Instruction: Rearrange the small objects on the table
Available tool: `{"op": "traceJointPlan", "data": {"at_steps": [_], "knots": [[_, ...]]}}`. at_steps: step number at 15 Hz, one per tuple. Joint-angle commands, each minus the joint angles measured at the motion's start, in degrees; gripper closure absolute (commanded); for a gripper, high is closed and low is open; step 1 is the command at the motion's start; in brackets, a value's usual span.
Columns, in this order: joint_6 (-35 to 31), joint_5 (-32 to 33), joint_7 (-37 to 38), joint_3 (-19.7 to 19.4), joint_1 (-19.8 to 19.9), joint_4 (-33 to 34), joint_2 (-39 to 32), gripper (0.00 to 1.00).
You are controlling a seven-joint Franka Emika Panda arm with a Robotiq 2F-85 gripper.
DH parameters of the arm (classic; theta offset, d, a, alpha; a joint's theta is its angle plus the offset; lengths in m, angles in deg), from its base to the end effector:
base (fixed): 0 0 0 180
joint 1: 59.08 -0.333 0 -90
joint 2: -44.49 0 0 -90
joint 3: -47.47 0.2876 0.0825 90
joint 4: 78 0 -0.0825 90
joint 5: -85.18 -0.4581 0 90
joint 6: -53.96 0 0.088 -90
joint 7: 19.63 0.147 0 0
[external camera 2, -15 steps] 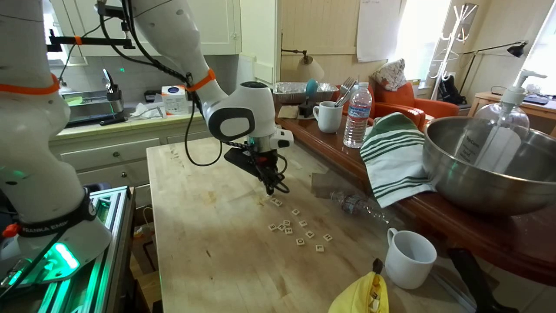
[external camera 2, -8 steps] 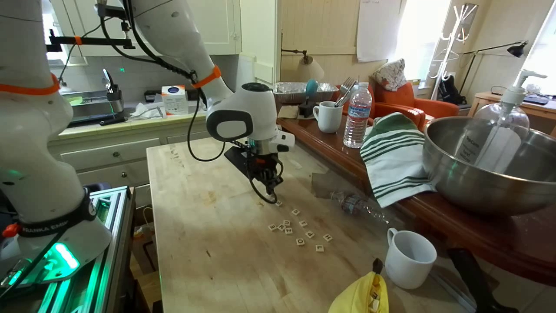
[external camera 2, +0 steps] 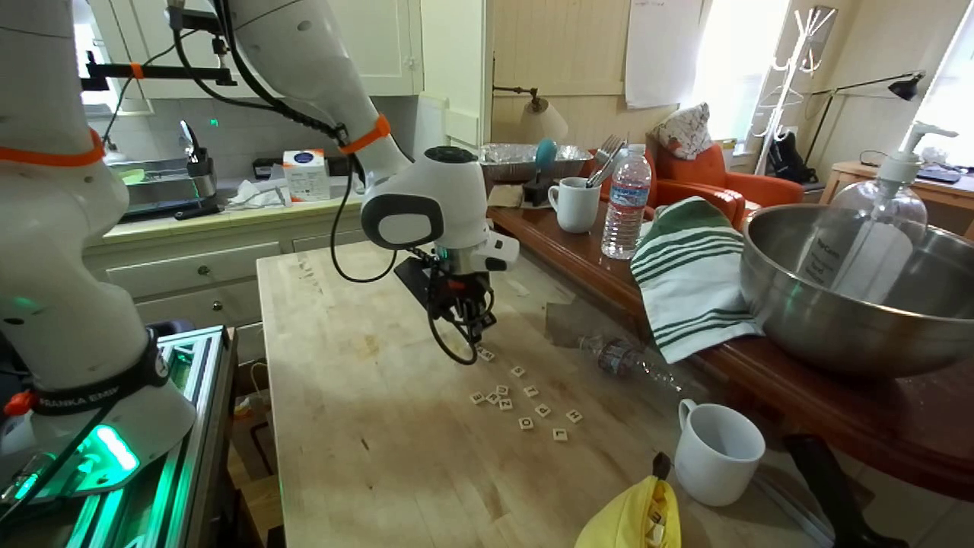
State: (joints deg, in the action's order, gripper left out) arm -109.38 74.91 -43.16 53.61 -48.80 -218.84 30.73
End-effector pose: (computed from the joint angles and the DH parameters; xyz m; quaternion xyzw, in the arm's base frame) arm 0.5270 -0.0409 0.0827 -0.9927 -0.0824 -0.0840 0.0253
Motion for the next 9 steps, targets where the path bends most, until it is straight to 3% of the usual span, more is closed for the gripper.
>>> {"op": "traceJointPlan", "data": {"at_steps": [1,9], "knots": [[1.4,-2.1,1.1,0.3,0.5,0.4,-0.7,1.00],[2.3,-3.6,2.0,0.2,0.8,0.5,-0.5,1.00]]}}
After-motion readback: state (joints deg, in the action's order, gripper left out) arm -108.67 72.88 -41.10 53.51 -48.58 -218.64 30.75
